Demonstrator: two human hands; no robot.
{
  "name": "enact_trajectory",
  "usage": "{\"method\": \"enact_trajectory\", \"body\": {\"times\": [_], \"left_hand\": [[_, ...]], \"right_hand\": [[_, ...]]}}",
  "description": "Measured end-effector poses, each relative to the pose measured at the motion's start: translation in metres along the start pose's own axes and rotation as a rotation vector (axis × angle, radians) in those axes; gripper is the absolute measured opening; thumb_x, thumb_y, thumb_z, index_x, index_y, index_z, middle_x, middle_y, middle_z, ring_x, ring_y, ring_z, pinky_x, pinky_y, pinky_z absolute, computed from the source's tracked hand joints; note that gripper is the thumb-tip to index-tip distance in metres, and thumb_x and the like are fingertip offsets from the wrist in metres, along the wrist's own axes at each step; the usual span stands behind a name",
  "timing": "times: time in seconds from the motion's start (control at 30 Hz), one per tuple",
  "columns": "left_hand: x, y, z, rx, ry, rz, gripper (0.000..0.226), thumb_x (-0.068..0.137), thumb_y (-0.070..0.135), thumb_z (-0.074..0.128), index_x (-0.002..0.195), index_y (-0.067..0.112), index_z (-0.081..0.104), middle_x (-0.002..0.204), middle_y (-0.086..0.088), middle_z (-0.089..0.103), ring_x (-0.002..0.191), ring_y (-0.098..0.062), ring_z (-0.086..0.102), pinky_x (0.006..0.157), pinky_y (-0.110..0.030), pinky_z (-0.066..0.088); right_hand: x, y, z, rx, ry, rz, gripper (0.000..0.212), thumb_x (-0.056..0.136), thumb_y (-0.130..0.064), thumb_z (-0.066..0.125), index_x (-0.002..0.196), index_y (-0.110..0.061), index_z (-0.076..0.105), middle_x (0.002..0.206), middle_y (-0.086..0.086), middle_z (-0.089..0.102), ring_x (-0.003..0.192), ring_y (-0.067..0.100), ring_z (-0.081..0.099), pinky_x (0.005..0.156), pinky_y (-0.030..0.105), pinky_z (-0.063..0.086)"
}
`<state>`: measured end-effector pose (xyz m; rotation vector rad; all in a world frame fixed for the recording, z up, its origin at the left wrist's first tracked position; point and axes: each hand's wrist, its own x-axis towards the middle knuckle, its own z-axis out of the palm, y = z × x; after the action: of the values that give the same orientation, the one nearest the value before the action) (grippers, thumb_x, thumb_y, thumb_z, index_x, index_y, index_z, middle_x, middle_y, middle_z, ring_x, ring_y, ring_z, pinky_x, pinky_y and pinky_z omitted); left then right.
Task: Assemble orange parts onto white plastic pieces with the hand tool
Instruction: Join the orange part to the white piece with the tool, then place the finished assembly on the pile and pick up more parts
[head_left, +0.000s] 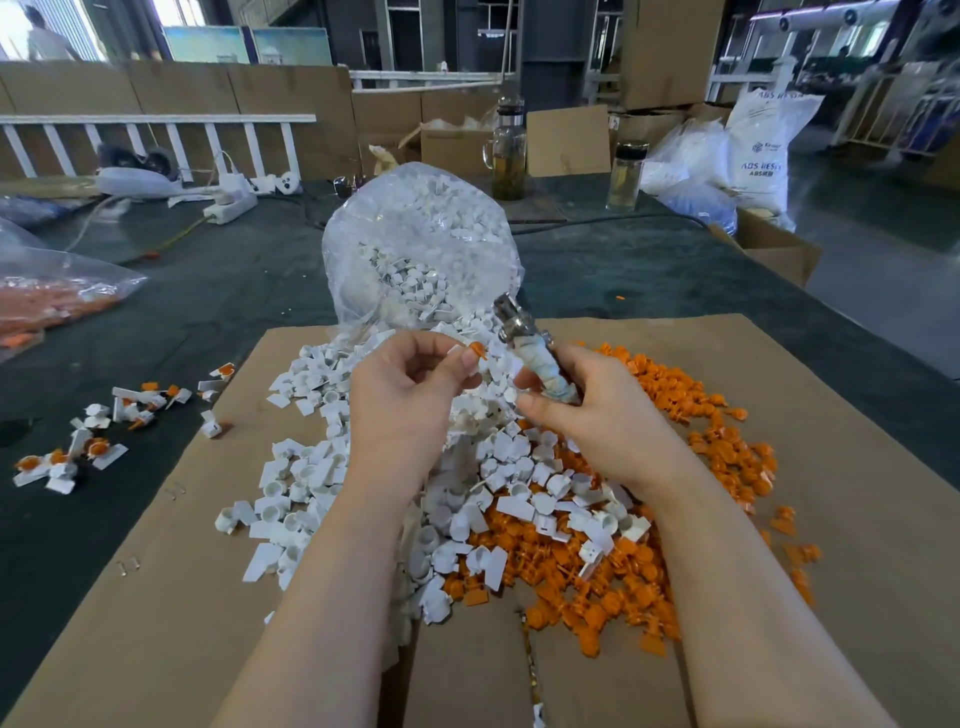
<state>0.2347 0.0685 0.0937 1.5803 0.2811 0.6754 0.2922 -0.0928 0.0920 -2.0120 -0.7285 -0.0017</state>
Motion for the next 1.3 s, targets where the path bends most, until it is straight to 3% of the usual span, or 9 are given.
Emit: {"method": "enact_trajectory", "body": {"times": [0.07, 0.17, 0.43, 0.63, 0.87, 1.0, 1.1, 1.23, 1.3], "left_hand": [[0.000, 0.000, -0.001, -0.027, -0.008, 0.018, 0.014, 0.086, 0.006, 0.074, 0.080, 0.017, 0.067, 0.070, 0.004, 0.072, 0.073, -0.017, 0.074, 0.072, -0.025, 0.059], [0.001, -0.001, -0.001, -0.048, -0.018, 0.038, 0.016, 0.087, 0.005, 0.072, 0.079, 0.018, 0.067, 0.068, 0.005, 0.072, 0.072, -0.016, 0.074, 0.069, -0.023, 0.058], [0.002, -0.002, -0.004, -0.086, -0.070, 0.074, 0.016, 0.087, 0.003, 0.071, 0.080, 0.017, 0.067, 0.069, 0.005, 0.072, 0.071, -0.014, 0.073, 0.067, -0.019, 0.055], [0.002, -0.003, -0.004, -0.126, -0.079, 0.067, 0.015, 0.088, 0.001, 0.068, 0.080, 0.013, 0.066, 0.068, 0.005, 0.072, 0.067, -0.010, 0.071, 0.065, -0.017, 0.054], [0.001, -0.003, -0.003, -0.149, -0.079, 0.062, 0.015, 0.088, 0.001, 0.067, 0.080, 0.013, 0.065, 0.066, 0.007, 0.071, 0.063, -0.006, 0.068, 0.063, -0.014, 0.052], [0.001, 0.000, -0.006, -0.162, -0.075, 0.025, 0.010, 0.089, 0.005, 0.068, 0.082, 0.012, 0.068, 0.068, 0.006, 0.072, 0.066, -0.007, 0.069, 0.067, -0.017, 0.054], [0.004, 0.004, -0.016, -0.262, 0.046, -0.071, 0.005, 0.089, 0.008, 0.069, 0.086, 0.012, 0.069, 0.078, 0.000, 0.076, 0.075, -0.013, 0.074, 0.071, -0.022, 0.058], [0.016, 0.006, -0.043, -0.595, 0.388, -0.381, 0.006, 0.095, 0.008, 0.062, 0.099, 0.006, 0.065, 0.089, -0.006, 0.078, 0.082, -0.013, 0.076, 0.071, -0.022, 0.061], [0.022, 0.003, -0.057, -0.732, 0.521, -0.498, 0.012, 0.097, 0.011, 0.060, 0.105, 0.005, 0.065, 0.093, -0.008, 0.077, 0.079, -0.010, 0.075, 0.070, -0.020, 0.060]], "right_hand": [[0.000, -0.001, -0.001, -0.060, -0.067, 0.007, 0.019, 0.088, -0.025, 0.069, 0.104, -0.017, 0.063, 0.093, -0.002, 0.065, 0.083, 0.013, 0.063, 0.076, 0.036, 0.053], [0.000, -0.003, 0.000, -0.104, -0.136, 0.021, 0.023, 0.088, -0.025, 0.069, 0.107, -0.016, 0.062, 0.096, -0.001, 0.065, 0.083, 0.015, 0.063, 0.076, 0.038, 0.052], [-0.001, -0.003, 0.001, -0.126, -0.172, 0.020, 0.015, 0.090, -0.023, 0.066, 0.104, -0.023, 0.063, 0.092, -0.006, 0.066, 0.074, 0.011, 0.064, 0.067, 0.031, 0.053], [0.000, -0.002, 0.006, -0.158, -0.158, 0.003, 0.014, 0.090, -0.021, 0.062, 0.092, -0.034, 0.058, 0.070, -0.011, 0.060, 0.055, 0.001, 0.057, 0.050, 0.025, 0.044], [0.001, -0.001, 0.008, -0.208, -0.145, 0.003, 0.011, 0.090, -0.019, 0.059, 0.088, -0.030, 0.060, 0.068, -0.011, 0.059, 0.058, 0.002, 0.056, 0.048, 0.020, 0.040], [0.001, -0.003, 0.012, -0.234, -0.115, -0.024, 0.008, 0.088, -0.015, 0.059, 0.094, -0.017, 0.064, 0.074, -0.002, 0.063, 0.061, 0.010, 0.056, 0.055, 0.035, 0.047], [0.000, -0.003, 0.012, -0.241, -0.025, -0.048, 0.006, 0.087, -0.017, 0.061, 0.093, -0.016, 0.063, 0.077, -0.001, 0.064, 0.066, 0.015, 0.057, 0.059, 0.040, 0.049], [0.000, 0.003, 0.006, -0.276, 0.137, -0.027, 0.002, 0.089, -0.021, 0.060, 0.088, -0.019, 0.061, 0.073, -0.005, 0.062, 0.064, 0.014, 0.056, 0.055, 0.037, 0.047], [0.001, 0.008, 0.003, -0.341, 0.193, -0.006, 0.007, 0.090, -0.024, 0.060, 0.083, -0.022, 0.058, 0.069, -0.007, 0.058, 0.061, 0.010, 0.052, 0.050, 0.032, 0.038]]}}
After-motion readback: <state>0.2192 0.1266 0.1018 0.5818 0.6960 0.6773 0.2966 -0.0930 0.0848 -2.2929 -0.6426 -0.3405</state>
